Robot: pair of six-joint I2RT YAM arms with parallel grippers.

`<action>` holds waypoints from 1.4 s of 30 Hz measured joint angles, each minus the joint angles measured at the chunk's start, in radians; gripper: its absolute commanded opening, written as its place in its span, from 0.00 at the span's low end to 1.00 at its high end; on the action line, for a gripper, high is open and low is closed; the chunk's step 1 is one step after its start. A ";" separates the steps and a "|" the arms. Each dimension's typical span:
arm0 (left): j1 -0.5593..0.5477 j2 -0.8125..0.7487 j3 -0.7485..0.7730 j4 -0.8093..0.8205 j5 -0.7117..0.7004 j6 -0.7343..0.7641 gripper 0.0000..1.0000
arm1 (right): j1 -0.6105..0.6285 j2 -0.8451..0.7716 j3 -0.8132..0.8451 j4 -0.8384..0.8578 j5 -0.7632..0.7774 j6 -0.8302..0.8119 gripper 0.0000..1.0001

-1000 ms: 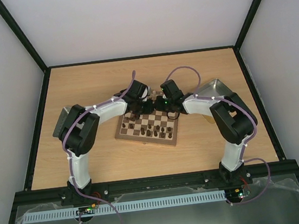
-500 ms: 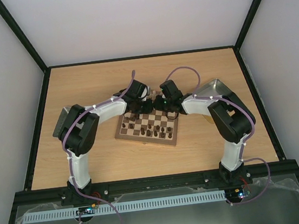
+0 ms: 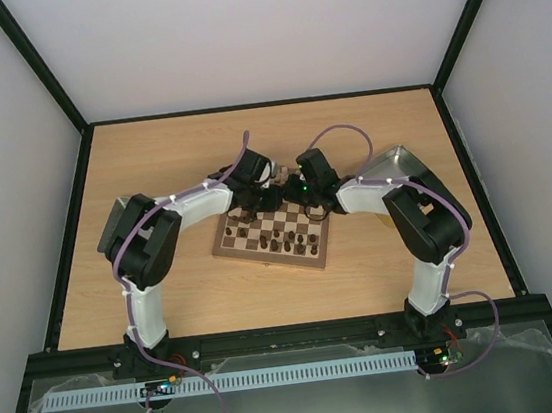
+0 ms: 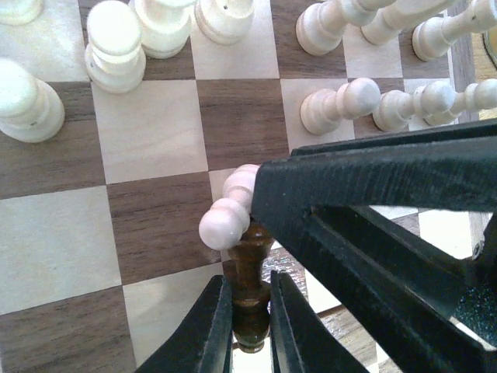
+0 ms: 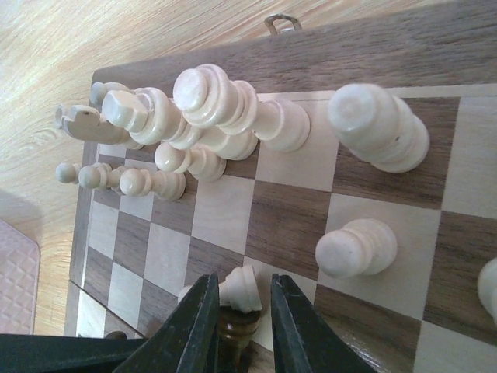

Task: Set up the chess pieces on the board
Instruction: Adjust the chess piece on the chessboard.

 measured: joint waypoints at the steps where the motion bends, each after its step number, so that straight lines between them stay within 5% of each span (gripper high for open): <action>1: 0.000 -0.003 -0.005 0.000 0.001 0.002 0.02 | 0.000 0.000 0.000 0.001 0.002 0.000 0.19; 28: 0.000 -0.038 -0.050 0.003 0.002 0.074 0.02 | -0.001 -0.030 -0.016 -0.024 -0.001 -0.027 0.17; 42: -0.010 -0.091 -0.122 0.029 -0.029 0.201 0.02 | -0.001 -0.088 -0.036 -0.035 -0.045 -0.047 0.29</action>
